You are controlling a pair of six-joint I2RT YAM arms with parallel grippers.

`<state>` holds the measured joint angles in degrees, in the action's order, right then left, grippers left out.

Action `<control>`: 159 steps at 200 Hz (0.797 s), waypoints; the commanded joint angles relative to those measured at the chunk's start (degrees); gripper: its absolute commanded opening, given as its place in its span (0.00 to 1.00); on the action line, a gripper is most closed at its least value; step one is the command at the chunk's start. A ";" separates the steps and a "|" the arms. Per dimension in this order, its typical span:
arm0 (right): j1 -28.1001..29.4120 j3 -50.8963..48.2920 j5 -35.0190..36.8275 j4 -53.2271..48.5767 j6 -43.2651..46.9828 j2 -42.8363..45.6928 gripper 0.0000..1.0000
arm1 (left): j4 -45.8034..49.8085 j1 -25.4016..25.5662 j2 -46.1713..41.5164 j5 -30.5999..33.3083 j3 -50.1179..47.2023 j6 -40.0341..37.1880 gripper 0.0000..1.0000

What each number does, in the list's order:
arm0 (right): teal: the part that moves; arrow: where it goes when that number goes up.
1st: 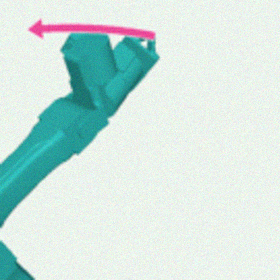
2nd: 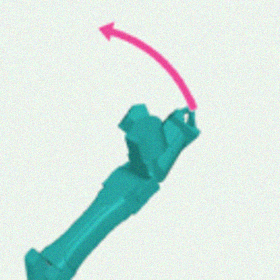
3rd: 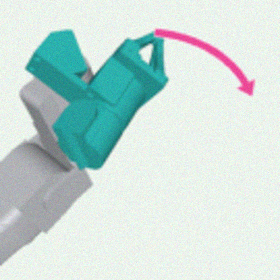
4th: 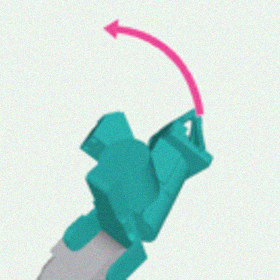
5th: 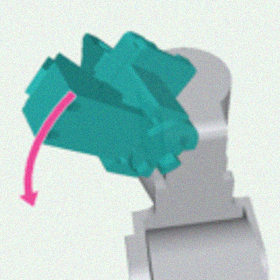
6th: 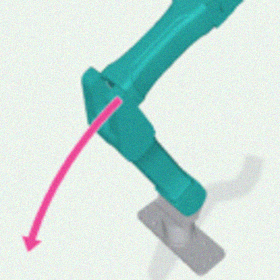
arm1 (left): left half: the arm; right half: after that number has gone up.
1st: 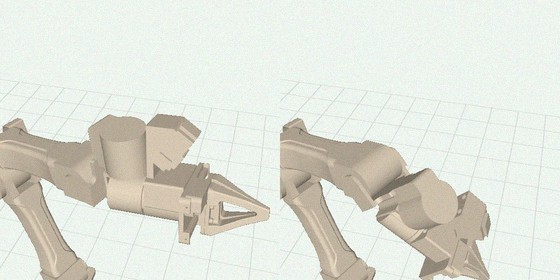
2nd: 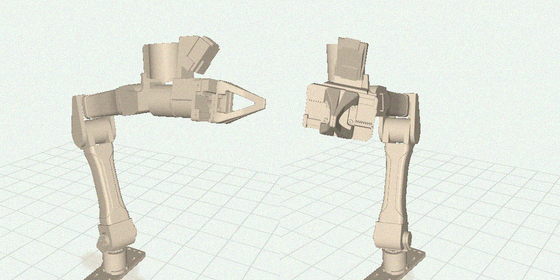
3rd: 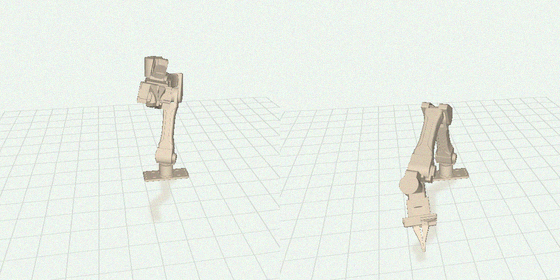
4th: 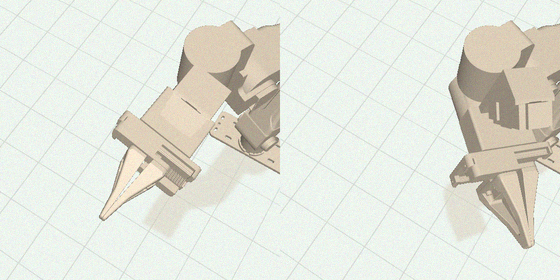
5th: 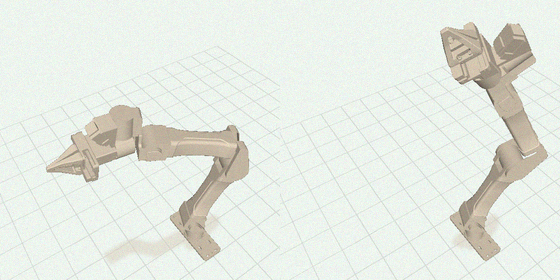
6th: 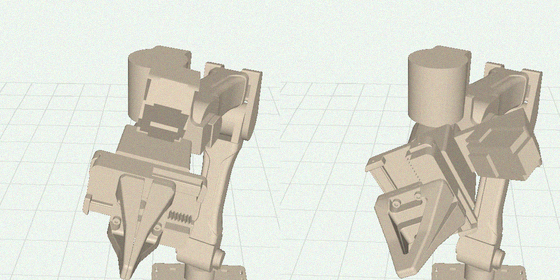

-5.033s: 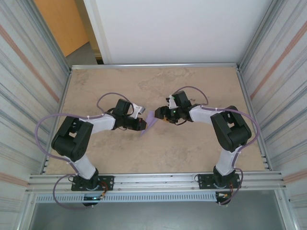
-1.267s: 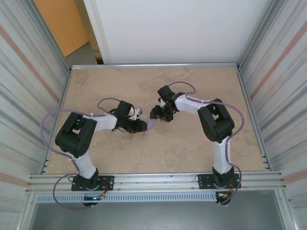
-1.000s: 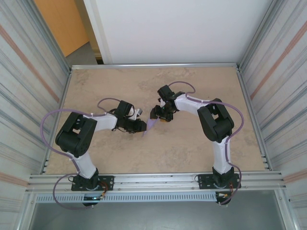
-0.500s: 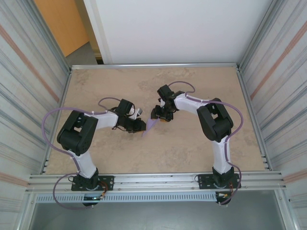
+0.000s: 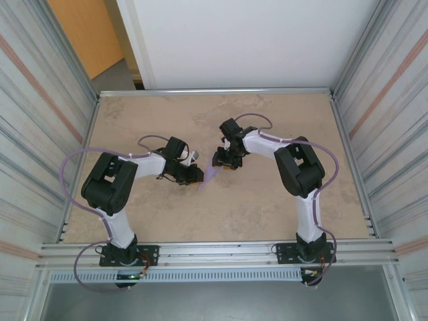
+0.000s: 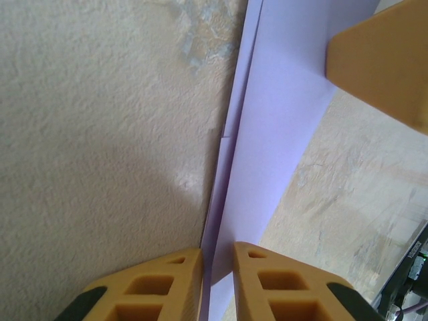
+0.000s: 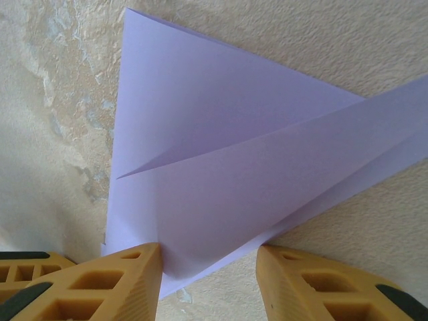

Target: Fold a paper plane with a square sheet of paper (pick it up from the middle)

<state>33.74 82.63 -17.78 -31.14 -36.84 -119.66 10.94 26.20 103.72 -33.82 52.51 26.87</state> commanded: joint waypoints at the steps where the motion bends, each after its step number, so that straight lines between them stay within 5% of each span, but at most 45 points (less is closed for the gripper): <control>1: -0.16 -3.40 7.50 0.77 0.01 -8.49 0.44 | 0.23 0.79 4.88 4.69 -0.26 -0.52 0.20; 67: -0.93 -3.61 4.42 2.45 -0.50 -5.58 0.47 | 1.85 0.79 6.40 4.74 0.46 -0.75 0.20; 159: -1.71 -11.17 -1.83 13.40 -2.50 13.56 0.49 | 2.03 0.79 7.64 3.58 1.19 -0.68 0.21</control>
<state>31.53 74.06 -20.47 -21.61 -37.45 -111.85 14.76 25.54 105.80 -35.53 55.22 26.85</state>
